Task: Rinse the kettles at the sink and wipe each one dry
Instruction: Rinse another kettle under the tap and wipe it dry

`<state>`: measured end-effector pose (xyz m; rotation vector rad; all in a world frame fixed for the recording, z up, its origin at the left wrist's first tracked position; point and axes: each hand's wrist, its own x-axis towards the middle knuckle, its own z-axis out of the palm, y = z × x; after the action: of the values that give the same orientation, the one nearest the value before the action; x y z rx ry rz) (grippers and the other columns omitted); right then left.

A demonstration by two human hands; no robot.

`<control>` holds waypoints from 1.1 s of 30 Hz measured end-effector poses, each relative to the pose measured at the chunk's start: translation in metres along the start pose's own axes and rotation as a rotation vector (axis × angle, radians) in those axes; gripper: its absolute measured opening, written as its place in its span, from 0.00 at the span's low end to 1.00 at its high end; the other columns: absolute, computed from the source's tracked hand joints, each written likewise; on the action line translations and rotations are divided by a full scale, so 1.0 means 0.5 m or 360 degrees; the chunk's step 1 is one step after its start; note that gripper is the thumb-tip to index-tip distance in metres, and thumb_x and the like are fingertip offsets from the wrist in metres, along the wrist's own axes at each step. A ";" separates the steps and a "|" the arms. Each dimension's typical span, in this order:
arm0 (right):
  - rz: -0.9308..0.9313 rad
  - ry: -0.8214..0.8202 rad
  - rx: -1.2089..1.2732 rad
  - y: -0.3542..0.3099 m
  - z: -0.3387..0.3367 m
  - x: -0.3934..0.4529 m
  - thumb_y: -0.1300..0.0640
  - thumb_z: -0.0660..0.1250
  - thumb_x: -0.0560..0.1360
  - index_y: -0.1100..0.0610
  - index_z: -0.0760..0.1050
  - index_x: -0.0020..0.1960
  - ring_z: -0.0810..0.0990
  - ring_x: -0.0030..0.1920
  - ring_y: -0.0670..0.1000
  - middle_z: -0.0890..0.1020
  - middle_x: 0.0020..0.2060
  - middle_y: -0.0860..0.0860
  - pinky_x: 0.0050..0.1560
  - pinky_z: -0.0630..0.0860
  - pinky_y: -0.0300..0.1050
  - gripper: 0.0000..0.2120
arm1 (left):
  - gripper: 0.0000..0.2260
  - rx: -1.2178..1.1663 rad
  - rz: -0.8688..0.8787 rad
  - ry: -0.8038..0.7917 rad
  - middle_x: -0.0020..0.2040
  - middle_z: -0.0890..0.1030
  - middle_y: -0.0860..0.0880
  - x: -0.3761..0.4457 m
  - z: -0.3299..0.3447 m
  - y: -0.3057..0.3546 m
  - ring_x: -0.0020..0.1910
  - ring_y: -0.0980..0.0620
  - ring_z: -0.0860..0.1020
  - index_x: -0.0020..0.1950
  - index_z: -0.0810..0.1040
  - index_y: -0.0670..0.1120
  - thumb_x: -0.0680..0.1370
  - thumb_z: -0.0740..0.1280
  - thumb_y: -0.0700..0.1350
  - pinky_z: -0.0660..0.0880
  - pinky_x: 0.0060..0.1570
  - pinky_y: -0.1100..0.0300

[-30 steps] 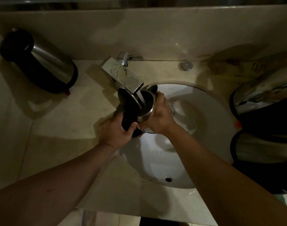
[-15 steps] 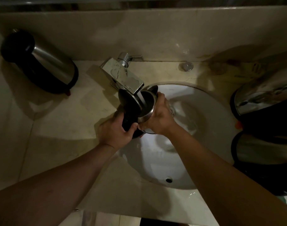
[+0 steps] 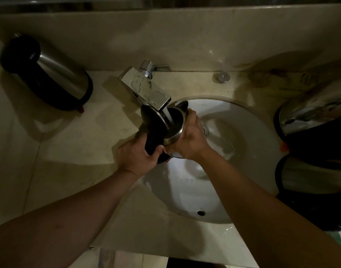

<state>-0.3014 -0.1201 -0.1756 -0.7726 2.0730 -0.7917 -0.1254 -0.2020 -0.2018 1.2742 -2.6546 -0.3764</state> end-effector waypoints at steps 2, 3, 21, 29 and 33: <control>-0.0012 0.0009 0.0005 0.001 0.001 -0.003 0.47 0.84 0.49 0.53 0.55 0.74 0.63 0.72 0.57 0.64 0.69 0.53 0.70 0.71 0.60 0.61 | 0.28 -0.0007 -0.0013 -0.0033 0.44 0.84 0.44 0.000 -0.001 -0.001 0.40 0.38 0.82 0.63 0.76 0.50 0.70 0.65 0.66 0.78 0.39 0.54; -0.0015 0.0010 0.0004 0.002 0.000 -0.003 0.47 0.84 0.49 0.53 0.55 0.75 0.63 0.72 0.57 0.64 0.69 0.53 0.70 0.71 0.60 0.61 | 0.29 -0.0010 -0.0020 -0.0039 0.44 0.84 0.45 0.001 -0.002 0.000 0.41 0.38 0.82 0.64 0.76 0.50 0.70 0.64 0.66 0.78 0.39 0.53; -0.0056 -0.0010 -0.0068 -0.003 -0.004 0.004 0.49 0.86 0.53 0.55 0.56 0.75 0.62 0.73 0.58 0.64 0.71 0.55 0.72 0.69 0.60 0.60 | 0.26 0.0021 -0.0042 0.0028 0.39 0.84 0.42 0.000 -0.002 0.005 0.36 0.37 0.82 0.57 0.79 0.47 0.69 0.65 0.64 0.73 0.35 0.56; -0.0058 -0.0007 -0.0044 0.004 -0.003 0.005 0.49 0.86 0.52 0.54 0.55 0.76 0.62 0.73 0.57 0.64 0.70 0.54 0.72 0.69 0.60 0.61 | 0.28 0.0049 -0.0029 0.0035 0.40 0.84 0.42 0.001 -0.001 0.003 0.36 0.37 0.82 0.62 0.78 0.48 0.69 0.65 0.64 0.75 0.35 0.55; -0.0059 -0.0012 -0.0053 0.006 -0.005 0.001 0.49 0.86 0.52 0.53 0.54 0.77 0.62 0.73 0.58 0.63 0.71 0.54 0.72 0.69 0.60 0.63 | 0.30 0.0008 0.0006 0.0008 0.43 0.84 0.44 0.002 0.000 0.001 0.39 0.38 0.82 0.66 0.77 0.48 0.70 0.66 0.64 0.76 0.37 0.55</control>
<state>-0.3043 -0.1180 -0.1769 -0.8337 2.0751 -0.7749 -0.1263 -0.2023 -0.2016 1.2694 -2.6552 -0.3661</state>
